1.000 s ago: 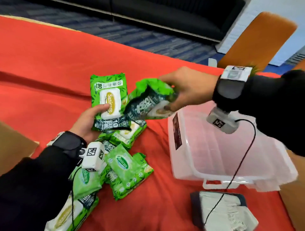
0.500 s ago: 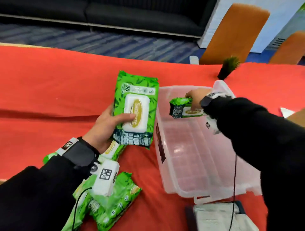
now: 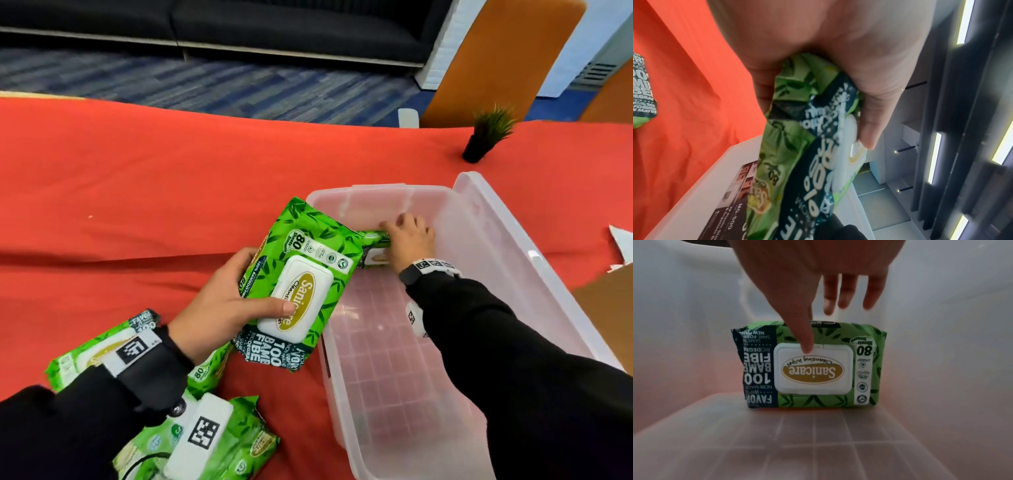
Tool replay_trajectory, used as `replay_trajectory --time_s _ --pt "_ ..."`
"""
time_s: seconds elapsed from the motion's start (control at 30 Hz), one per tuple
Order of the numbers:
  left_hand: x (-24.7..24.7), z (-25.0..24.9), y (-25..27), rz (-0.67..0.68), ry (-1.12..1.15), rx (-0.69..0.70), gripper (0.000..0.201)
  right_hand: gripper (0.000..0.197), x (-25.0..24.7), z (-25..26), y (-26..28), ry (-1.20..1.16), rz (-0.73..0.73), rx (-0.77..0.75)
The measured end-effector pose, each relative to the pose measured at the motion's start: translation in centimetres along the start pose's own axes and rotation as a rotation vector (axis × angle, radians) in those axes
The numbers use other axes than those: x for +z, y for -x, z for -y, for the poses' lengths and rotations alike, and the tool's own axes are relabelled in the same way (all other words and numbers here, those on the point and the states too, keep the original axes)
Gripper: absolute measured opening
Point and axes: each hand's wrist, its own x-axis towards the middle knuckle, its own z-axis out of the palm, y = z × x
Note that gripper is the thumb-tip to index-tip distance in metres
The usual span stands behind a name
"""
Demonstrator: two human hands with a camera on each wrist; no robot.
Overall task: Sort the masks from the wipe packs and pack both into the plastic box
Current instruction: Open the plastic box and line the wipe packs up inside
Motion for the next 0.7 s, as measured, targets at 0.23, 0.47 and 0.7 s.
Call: replay_trajectory --time_s 0.23,0.47,0.7 --pt "1.1 -1.9 -0.9 -0.034 -0.114 0.048 0.069 0.052 -4.7 -0.2 0.0 -0.721 0.140 0.278" --pt "4.5 -5.0 -3.4 0.020 -0.606 0.174 0.070 0.040 -19.6 3.6 5.0 -1.300 0.048 -0.097" --pt "8.1 -5.0 -6.2 -0.021 -0.653 0.269 0.074 0.071 -21.6 4.7 7.8 -0.114 0.383 -0.512"
